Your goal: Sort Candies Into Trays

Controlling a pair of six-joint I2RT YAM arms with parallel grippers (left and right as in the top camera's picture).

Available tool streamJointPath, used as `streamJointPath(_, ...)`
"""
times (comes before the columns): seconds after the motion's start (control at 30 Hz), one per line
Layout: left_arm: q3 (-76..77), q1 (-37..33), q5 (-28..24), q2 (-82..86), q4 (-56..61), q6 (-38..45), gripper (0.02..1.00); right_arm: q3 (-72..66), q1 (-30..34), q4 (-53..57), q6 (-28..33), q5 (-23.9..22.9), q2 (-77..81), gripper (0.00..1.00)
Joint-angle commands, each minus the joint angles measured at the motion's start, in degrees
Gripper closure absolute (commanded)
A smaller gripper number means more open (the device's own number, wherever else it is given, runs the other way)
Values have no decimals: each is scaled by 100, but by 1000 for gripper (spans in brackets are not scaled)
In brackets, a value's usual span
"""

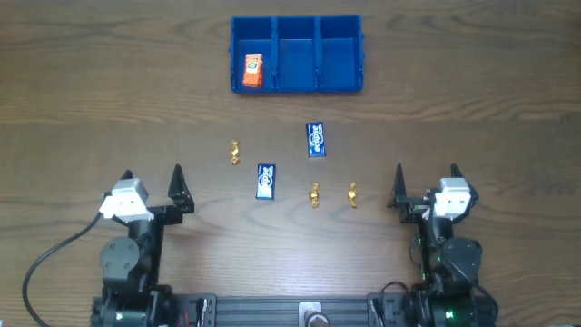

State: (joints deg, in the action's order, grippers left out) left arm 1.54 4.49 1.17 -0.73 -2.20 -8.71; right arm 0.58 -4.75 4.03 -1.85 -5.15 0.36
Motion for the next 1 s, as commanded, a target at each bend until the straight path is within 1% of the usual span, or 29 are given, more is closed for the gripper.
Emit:
streamJointPath(0.03, -125, -39, 26, 37, -223, 101, 20, -13, -37, 20, 85, -9, -20, 3)
streamJointPath(0.13, -125, -39, 26, 37, -223, 101, 20, -13, -37, -59, -4, 17, -20, 3)
streamJointPath(0.2, -125, -39, 26, 37, -223, 101, 20, -11, -37, -140, -551, 52, -11, 3)
streamJointPath(0.3, -125, -39, 26, 37, -223, 101, 20, 365, -44, -219, -922, 94, 498, 3)
streamJointPath(0.33, -125, -39, 26, 37, -223, 101, 23, 634, -44, -216, -1023, 188, 857, 3)
streamJointPath(0.4, -125, -39, 26, 37, -223, 101, 23, 1582, -44, -59, -1067, 756, 2114, 3)
streamJointPath(0.43, -125, -39, 26, 37, -223, 101, 20, 2109, -52, 140, -1193, 975, 2752, 3)
streamJointPath(0.5, -125, -39, 26, 37, -223, 101, 20, 3005, -221, 579, -1349, 1152, 3786, 3)
streamJointPath(0.53, -125, -39, 26, 37, -223, 101, 20, 3687, -549, 979, -1399, 1163, 4540, 3)
streamJointPath(0.6, -125, -39, 26, 37, -223, 101, 20, 4774, -1392, 1609, -1681, 973, 5759, 3)
streamJointPath(0.63, -125, -39, 26, 37, -223, 101, 20, 5112, -1696, 1812, -1843, 857, 6146, 3)
streamJointPath(0.7, -125, -39, 26, 37, -223, 101, 20, 6017, -2437, 2341, -2229, 649, 7261, 3)
streamJointPath(0.77, -125, -39, 26, 37, -223, 101, 23, 6924, -3032, 2966, -2730, 522, 8380, 3)
streamJointPath(0.87, -125, -39, 26, 37, -223, 101, 23, 7866, -3641, 3748, -3377, 444, 9628, 3)
streamJointPath(0.9, -125, -39, 26, 37, -223, 101, 20, 8170, -3864, 4044, -3668, 323, 10059, 3)
streamJointPath(0.97, -125, -39, 26, 37, -223, 101, 20, 8520, -4144, 4538, -4207, 111, 10579, 3)
streamJointPath(1.0, -125, -39, 26, 37, -223, 101, 20, 8570, -4295, 4697, -4498, 114, 10793, 3)
